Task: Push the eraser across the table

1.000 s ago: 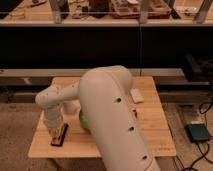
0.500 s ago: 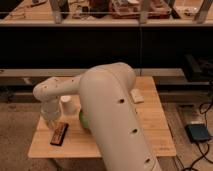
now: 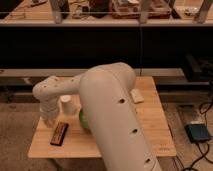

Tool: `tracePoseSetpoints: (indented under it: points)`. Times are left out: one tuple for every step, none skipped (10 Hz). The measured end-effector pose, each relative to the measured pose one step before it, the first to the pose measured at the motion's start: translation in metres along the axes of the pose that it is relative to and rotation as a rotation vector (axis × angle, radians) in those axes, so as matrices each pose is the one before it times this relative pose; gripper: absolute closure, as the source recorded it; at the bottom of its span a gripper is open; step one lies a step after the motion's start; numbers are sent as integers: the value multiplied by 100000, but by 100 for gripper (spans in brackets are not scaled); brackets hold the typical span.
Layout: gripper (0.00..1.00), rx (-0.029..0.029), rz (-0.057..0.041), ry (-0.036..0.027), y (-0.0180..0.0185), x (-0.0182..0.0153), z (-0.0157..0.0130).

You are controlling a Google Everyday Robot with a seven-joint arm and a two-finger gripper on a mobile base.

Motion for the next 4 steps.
tracePoseSetpoints:
  points:
    - [100,44,-739,555,-268,-35,436]
    - [100,-814,-1046,636,-268,-36,451]
    - [100,-1920,-1611,565,-412,-157,747]
    - [100,-1769,-1280,108,-301,-172,695]
